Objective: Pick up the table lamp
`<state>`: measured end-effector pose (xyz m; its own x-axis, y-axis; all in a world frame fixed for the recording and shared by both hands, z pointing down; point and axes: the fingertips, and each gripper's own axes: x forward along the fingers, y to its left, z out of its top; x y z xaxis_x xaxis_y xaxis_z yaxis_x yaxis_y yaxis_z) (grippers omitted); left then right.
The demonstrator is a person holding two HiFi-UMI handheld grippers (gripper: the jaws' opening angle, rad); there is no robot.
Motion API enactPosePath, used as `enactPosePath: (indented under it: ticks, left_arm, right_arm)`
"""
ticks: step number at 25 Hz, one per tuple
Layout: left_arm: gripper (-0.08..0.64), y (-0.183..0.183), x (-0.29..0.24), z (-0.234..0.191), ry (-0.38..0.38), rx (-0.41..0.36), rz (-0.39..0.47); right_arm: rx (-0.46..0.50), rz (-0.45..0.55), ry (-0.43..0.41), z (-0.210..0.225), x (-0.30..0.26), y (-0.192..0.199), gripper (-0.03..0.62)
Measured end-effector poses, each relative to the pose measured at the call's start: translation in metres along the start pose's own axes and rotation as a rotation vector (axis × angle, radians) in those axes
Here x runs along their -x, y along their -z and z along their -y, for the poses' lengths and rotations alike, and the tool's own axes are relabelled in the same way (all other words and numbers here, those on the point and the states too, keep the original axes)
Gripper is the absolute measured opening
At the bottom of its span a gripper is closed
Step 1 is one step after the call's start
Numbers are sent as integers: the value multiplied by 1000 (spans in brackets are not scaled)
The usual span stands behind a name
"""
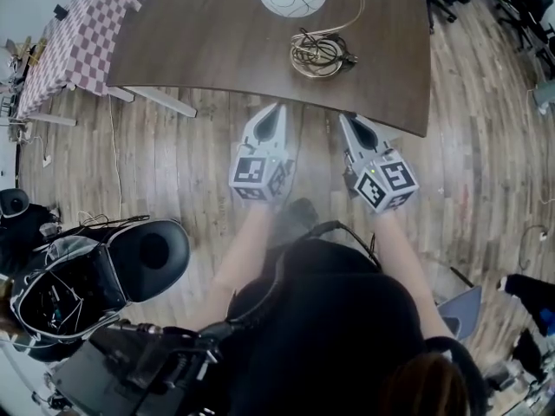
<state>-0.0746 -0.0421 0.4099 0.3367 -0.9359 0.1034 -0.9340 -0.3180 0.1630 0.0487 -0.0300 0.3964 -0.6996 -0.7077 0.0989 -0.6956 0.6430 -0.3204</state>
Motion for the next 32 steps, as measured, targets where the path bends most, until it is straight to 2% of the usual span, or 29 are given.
enactPosePath:
  ticks: [18,25,32]
  left_arm:
    - [0,6,-73,-36,115,3,-35]
    - [0,17,-90,-32,151,20,-55]
    - [2,25,-108,-39,138,38,-70]
  right_arm:
    - [-31,8,108,38,-54,-4,0]
    - [-39,-6,130,42,-59,-2,0]
    - [-48,-24,130,49,-66,-1,0]
